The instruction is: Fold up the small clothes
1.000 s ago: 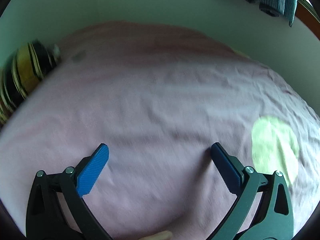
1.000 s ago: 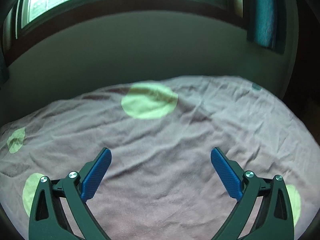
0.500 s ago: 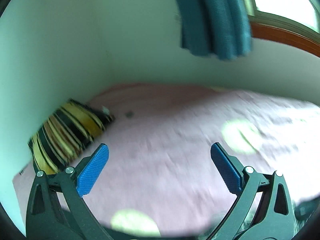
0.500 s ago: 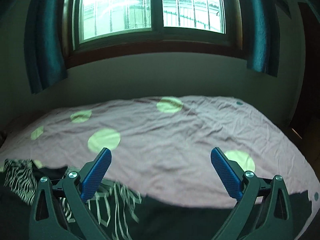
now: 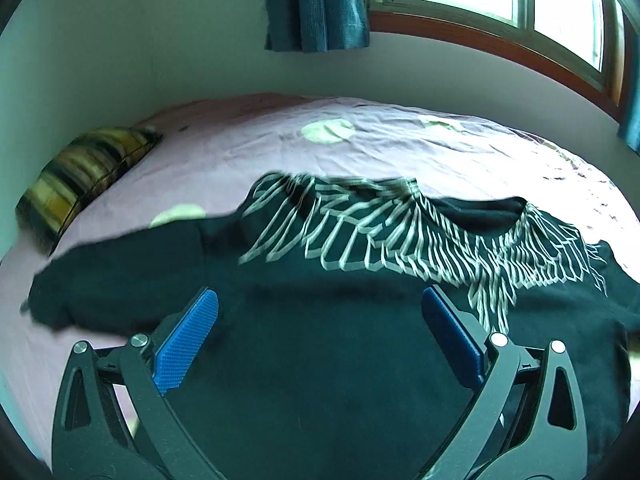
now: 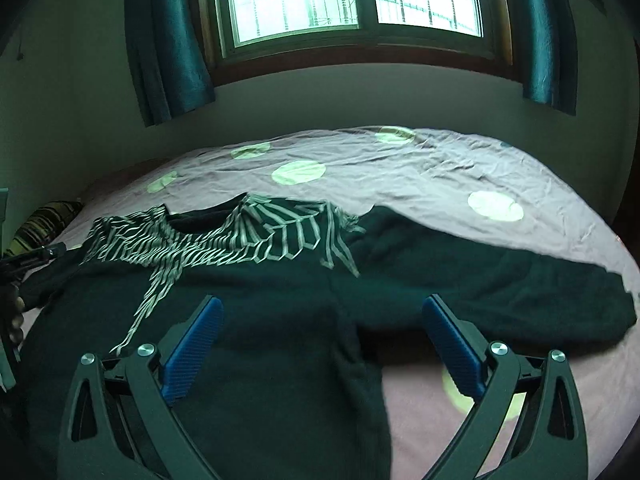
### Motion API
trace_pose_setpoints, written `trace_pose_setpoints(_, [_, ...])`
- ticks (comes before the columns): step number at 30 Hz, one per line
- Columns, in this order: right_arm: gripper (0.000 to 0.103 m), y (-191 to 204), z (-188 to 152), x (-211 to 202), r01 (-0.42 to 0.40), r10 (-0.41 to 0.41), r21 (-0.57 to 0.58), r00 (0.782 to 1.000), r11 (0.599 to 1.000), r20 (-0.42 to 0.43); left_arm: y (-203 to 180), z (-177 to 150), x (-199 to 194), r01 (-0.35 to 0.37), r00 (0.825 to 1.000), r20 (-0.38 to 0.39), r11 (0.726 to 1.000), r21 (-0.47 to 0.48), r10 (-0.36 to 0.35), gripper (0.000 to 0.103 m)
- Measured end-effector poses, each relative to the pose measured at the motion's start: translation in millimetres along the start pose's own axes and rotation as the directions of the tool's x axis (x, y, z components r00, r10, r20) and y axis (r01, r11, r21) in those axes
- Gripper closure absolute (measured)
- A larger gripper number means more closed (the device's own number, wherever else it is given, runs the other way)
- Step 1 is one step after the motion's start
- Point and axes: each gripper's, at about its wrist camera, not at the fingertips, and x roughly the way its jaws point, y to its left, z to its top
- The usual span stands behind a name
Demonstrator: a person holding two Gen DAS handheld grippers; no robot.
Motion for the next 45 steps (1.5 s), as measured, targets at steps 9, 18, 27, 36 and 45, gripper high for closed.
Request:
trace_pose_setpoints(9, [0.004,6.8,-25.7,0.9,-0.014,0.020,0.061,0.996,0.998,-0.093,-3.8,-38.7,-37.6,0.001,1.000,0.013,0.999,0.042,-0.002,0.002])
trace_pose_setpoints(18, [0.004,12.7,-33.8,2.2,-0.002,0.009,0.056,0.992,0.998,-0.124,-0.6,-49.6,-46.1,0.002,1.000,0.010,0.999,0.032,-0.002,0.002])
trace_pose_setpoints(27, [0.004,16.7,-36.4,5.3,-0.009,0.015,0.041,0.990,0.999,-0.141,-5.7,-57.1,-44.2,0.001,1.000,-0.012,0.999,0.044,0.000,0.002])
trace_pose_setpoints(36, [0.004,20.7,-37.4,7.2,-0.009,0.013,0.029,0.990,1.000,-0.141,-14.9,-56.7,-58.8,-0.069,0.995,0.073,0.994,0.079,0.063,0.002])
trace_pose_setpoints(45, [0.004,22.4,-40.2,8.2,-0.012,0.015,0.025,0.990,1.000,-0.140,-11.0,-59.1,-59.1,0.011,0.998,0.063,0.999,0.040,-0.014,0.002])
